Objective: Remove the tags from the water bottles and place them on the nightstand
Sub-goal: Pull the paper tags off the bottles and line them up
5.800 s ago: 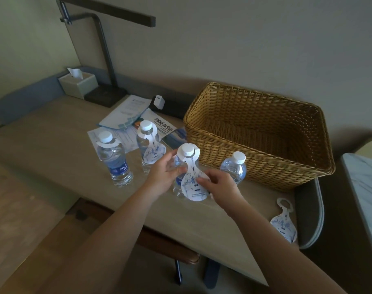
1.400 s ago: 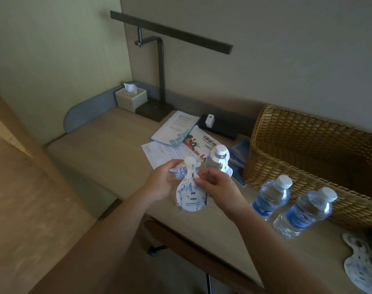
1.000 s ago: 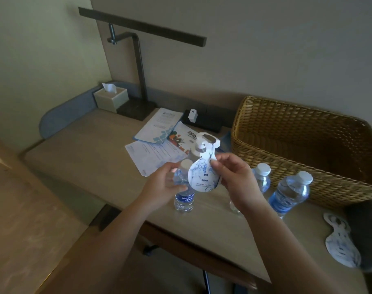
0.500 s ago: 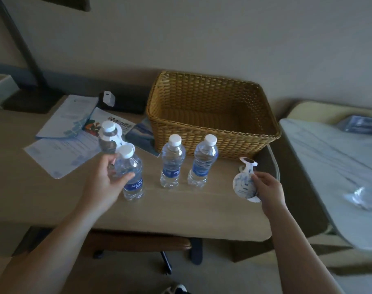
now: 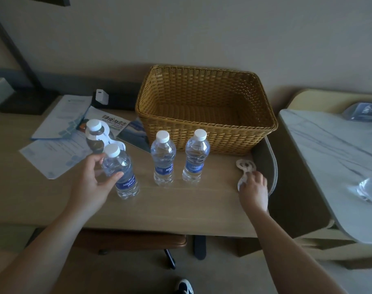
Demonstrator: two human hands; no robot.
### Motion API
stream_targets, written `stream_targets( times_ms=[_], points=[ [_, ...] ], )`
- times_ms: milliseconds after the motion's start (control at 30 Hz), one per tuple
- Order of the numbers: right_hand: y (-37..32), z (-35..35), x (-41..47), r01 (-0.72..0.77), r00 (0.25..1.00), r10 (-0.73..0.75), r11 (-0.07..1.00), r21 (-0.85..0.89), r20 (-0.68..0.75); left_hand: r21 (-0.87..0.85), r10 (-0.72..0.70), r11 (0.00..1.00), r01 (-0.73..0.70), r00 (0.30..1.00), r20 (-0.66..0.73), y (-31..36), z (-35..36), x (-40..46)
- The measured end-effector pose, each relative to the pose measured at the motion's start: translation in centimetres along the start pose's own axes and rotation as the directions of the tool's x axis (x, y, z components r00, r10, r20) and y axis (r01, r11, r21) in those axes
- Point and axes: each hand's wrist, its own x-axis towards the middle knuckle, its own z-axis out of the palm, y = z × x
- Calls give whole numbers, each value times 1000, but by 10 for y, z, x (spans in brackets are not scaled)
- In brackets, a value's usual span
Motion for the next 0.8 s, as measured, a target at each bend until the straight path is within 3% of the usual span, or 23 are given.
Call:
stream_targets(
  times_ms=[67, 167, 400, 533, 633, 800],
  points=[
    [-1, 11, -17, 42, 993, -36, 997, -57, 111, -11, -6, 1000, 6, 1000, -1, -2, 1, 0],
    [5, 22, -26, -9, 966, 39, 993, -117, 255, -22, -9, 1000, 9, 1000, 1, -3, 2, 1],
    [12, 19, -4, -2, 922, 63, 988, -157, 382, -16, 2, 1000, -2, 1000, -3, -6, 1, 1],
    [-2, 11, -17, 15, 955, 11, 996, -86, 295, -58, 13, 998, -14, 1000, -16, -4, 3, -1],
    [-35, -3, -41, 109, 975, -130, 987, 120, 182, -88, 10, 996, -14, 999, -52, -2, 3, -6],
    [-117, -28, -89, 436, 868, -493, 808, 397, 50, -130, 21, 991, -39, 991, -131, 0, 4, -12]
  ],
)
